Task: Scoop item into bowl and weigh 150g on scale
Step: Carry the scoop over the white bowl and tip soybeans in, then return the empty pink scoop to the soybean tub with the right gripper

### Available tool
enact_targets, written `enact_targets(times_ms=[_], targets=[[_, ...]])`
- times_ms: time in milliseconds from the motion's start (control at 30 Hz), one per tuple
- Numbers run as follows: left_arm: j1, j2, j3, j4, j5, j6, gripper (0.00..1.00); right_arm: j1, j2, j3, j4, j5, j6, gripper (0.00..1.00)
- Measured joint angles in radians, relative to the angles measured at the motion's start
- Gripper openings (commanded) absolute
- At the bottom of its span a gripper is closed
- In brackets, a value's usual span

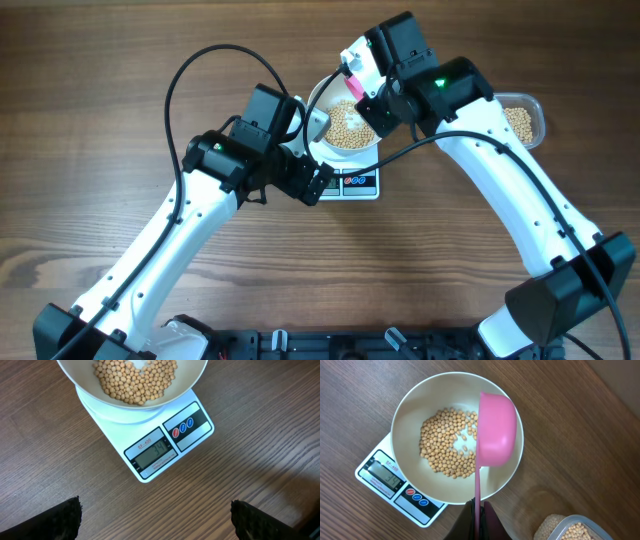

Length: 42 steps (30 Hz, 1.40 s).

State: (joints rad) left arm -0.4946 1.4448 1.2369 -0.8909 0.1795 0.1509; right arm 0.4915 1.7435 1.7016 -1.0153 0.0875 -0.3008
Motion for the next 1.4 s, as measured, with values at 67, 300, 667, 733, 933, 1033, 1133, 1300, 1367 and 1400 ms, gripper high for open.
enact_targets(times_ms=[67,300,667,733,933,1033,1133,1300,1367,1400], targets=[[0.0,0.0,0.0,0.0,0.0,0.0,1.0,0.0,0.0,0.0,0.0,0.0,0.0,0.04],[0.0,0.0,0.0,0.0,0.0,0.0,1.0,-0.009,0.0,0.0,-0.001,-0.065,0.0,0.04],[0.0,0.0,0.0,0.0,0.0,0.0,1.0,-0.228,-0.035,0.0,0.017,-0.357,0.001,0.04],[0.0,0.0,0.0,0.0,0.0,0.0,1.0,-0.298,-0.058,0.0,0.026,-0.417,0.001,0.04],[0.0,0.0,0.0,0.0,0.0,0.0,1.0,-0.503,-0.128,0.0,0.047,-0.526,0.0,0.04],[0.0,0.0,0.0,0.0,0.0,0.0,1.0,-0.564,-0.146,0.0,0.034,-0.556,0.002,0.04],[0.0,0.0,0.0,0.0,0.0,0.0,1.0,-0.603,-0.151,0.0,0.009,-0.574,0.014,0.04],[0.0,0.0,0.0,0.0,0.0,0.0,1.0,-0.643,-0.151,0.0,-0.005,-0.501,0.09,0.04],[0.0,0.0,0.0,0.0,0.0,0.0,1.0,-0.649,-0.151,0.0,-0.026,-0.438,0.118,0.04],[0.0,0.0,0.0,0.0,0.0,0.0,1.0,-0.65,-0.151,0.0,-0.038,-0.405,0.131,0.04]])
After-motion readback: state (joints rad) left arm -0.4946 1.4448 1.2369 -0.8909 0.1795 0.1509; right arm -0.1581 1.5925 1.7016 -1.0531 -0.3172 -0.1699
